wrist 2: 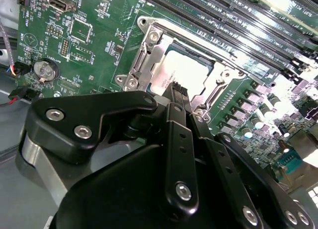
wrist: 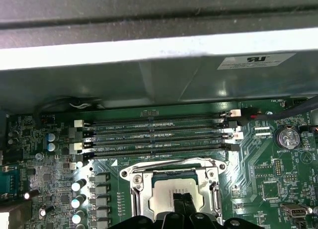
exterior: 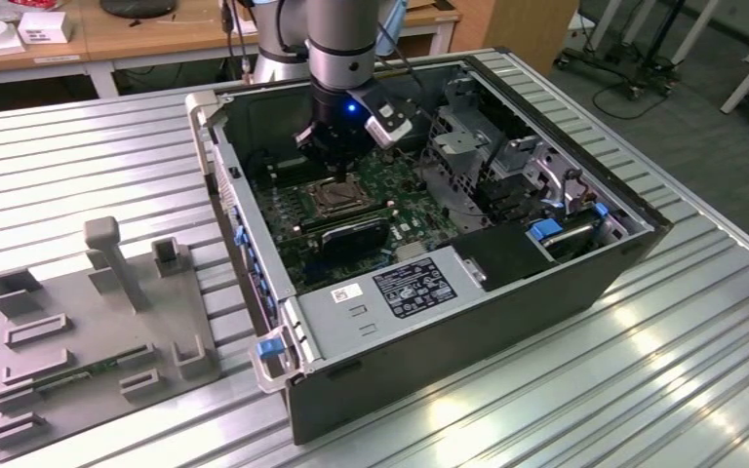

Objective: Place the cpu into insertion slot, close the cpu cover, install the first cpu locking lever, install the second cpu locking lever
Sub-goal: 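Install the second cpu locking lever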

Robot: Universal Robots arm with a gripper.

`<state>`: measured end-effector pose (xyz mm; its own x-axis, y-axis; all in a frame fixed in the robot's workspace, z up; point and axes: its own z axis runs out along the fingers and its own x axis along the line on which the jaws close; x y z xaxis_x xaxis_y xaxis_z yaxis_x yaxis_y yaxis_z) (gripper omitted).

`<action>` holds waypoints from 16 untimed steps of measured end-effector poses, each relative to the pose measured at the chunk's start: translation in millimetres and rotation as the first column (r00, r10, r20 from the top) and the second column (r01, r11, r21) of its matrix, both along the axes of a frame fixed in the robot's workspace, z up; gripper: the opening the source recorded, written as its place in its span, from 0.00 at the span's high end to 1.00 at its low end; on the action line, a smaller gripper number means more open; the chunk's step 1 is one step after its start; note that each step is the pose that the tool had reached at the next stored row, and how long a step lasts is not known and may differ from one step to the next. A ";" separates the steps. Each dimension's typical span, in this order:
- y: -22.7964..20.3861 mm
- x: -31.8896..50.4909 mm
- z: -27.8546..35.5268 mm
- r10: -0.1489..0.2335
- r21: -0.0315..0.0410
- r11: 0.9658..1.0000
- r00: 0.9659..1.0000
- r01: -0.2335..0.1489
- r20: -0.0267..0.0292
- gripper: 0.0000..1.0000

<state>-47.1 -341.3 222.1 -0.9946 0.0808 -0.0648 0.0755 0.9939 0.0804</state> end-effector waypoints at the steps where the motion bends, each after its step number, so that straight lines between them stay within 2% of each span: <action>1: -0.3 0.0 0.0 0.000 0.000 1.000 1.000 0.000 0.000 0.90; 9: -1.4 0.0 0.0 0.000 0.000 1.000 1.000 0.000 0.000 0.90; 16: -1.4 0.0 5.2 0.000 0.000 1.000 1.000 0.000 0.000 0.90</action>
<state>-47.1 -342.7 227.3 -0.9946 0.0810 -0.0649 0.0756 0.9939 0.0806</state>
